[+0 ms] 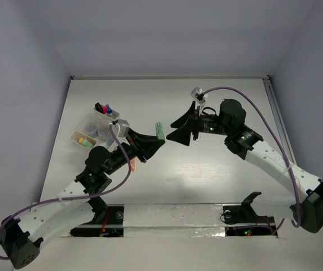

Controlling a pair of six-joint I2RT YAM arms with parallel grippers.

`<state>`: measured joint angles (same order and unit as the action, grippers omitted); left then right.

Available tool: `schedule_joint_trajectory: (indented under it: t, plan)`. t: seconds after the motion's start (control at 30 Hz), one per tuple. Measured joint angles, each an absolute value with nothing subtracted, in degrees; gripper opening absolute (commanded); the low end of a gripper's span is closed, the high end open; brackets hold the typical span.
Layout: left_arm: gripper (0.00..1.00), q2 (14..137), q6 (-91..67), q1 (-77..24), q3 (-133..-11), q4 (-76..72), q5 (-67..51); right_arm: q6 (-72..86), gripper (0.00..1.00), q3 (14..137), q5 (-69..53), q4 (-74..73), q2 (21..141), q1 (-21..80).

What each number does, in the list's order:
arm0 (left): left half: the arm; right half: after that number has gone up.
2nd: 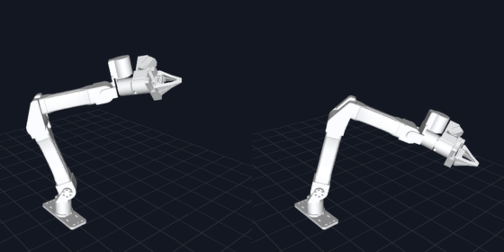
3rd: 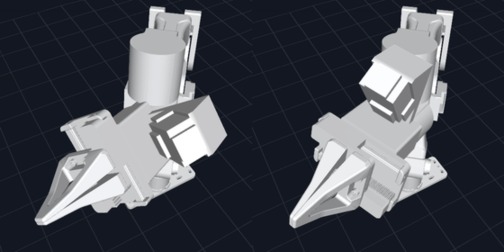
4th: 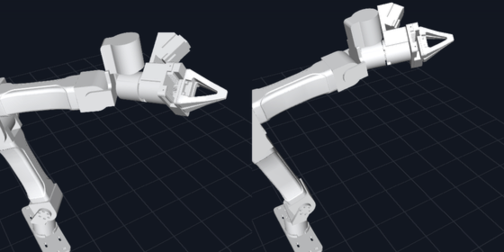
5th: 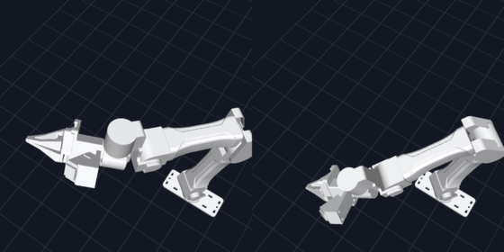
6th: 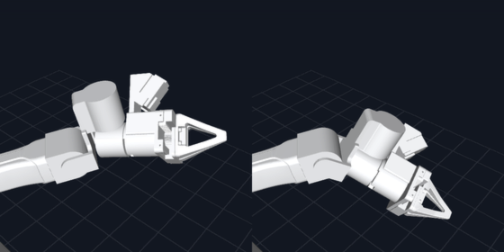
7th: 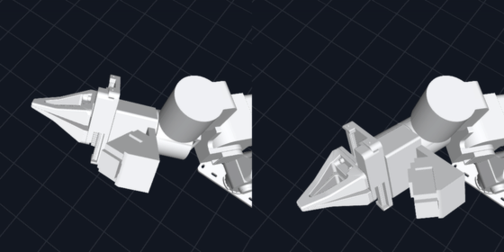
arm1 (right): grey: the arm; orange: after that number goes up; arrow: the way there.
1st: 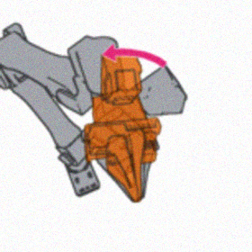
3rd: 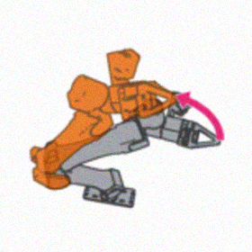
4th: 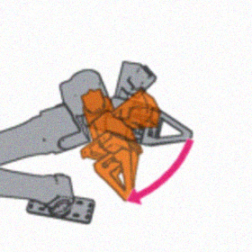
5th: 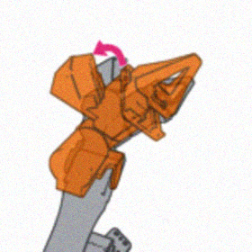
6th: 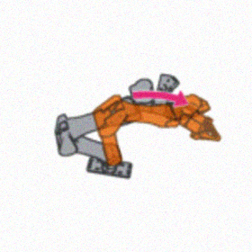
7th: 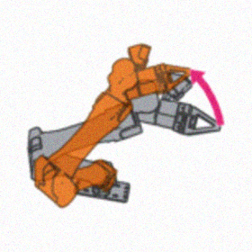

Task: Sort the stationery into containers
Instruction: Place the pen in the storage box.

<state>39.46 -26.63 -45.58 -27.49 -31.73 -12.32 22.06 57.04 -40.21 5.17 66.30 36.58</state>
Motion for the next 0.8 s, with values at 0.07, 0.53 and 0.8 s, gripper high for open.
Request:
schedule_joint_trajectory:
  t: [0.07, 0.53, 0.8]
  plan:
    - [0.0, 38.85, -27.64, -44.12, -26.44, -33.56, -15.27, 22.37, 0.81, 57.52, -43.33, 8.08, 68.16, 36.36]
    - [0.0, 43.03, -31.79, -40.58, -24.71, -38.83, -25.12, 26.57, 0.54, 61.28, -53.93, 18.59, 75.46, 36.34]
    - [0.0, 43.94, -32.01, -39.66, -24.73, -39.64, -25.23, 27.7, 0.16, 62.22, -54.52, 18.94, 76.53, 36.34]
